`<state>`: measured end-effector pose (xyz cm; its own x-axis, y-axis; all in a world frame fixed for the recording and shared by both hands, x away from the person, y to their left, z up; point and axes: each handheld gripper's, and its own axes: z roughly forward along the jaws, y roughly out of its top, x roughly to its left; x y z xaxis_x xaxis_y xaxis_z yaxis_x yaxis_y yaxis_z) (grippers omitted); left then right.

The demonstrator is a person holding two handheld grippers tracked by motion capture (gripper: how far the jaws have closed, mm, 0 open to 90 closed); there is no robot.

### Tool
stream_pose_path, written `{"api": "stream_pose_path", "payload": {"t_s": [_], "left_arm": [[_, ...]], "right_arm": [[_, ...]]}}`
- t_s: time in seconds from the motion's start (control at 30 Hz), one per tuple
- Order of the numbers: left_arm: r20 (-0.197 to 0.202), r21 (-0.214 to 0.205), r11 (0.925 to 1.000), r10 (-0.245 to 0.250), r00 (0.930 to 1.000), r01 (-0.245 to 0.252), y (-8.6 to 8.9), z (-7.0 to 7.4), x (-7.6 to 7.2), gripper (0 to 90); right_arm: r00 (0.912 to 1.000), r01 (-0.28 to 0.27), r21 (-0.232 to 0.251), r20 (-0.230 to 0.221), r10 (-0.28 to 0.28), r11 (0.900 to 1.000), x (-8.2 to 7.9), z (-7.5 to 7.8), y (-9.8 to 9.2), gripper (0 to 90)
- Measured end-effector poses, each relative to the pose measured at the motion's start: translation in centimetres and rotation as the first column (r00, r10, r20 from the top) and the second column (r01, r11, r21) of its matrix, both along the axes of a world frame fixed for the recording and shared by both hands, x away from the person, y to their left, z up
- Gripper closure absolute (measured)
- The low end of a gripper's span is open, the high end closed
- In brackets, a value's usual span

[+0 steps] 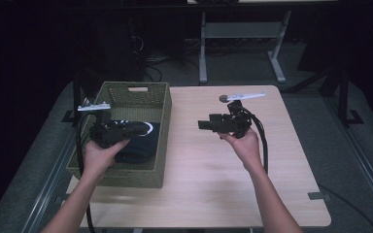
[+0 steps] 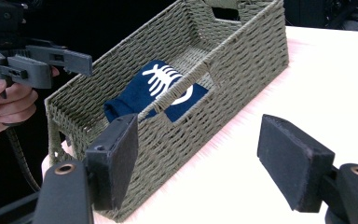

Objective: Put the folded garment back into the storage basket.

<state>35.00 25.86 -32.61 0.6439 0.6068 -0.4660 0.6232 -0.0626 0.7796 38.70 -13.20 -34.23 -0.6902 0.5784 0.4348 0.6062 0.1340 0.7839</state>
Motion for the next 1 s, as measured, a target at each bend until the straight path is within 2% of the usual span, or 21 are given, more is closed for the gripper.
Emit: {"api": "stream_pose_path", "payload": {"t_s": [0.5, 1.0], "left_arm": [[0.012, 0.001, 0.9994, -0.035, 0.9993, 0.035, -2.8, 0.4, -0.2, 33.7], [0.020, 0.026, 0.9973, -0.069, 0.9974, 0.069, -7.1, -0.1, -0.5, 30.8]], "right_arm": [[0.9997, 0.026, 0.009, -0.001, -0.026, 0.9996, -0.7, 0.0, -2.7, 28.2], [0.9970, 0.077, 0.010, 0.002, -0.077, 0.9970, -2.1, -0.6, -6.8, 28.1]]}}
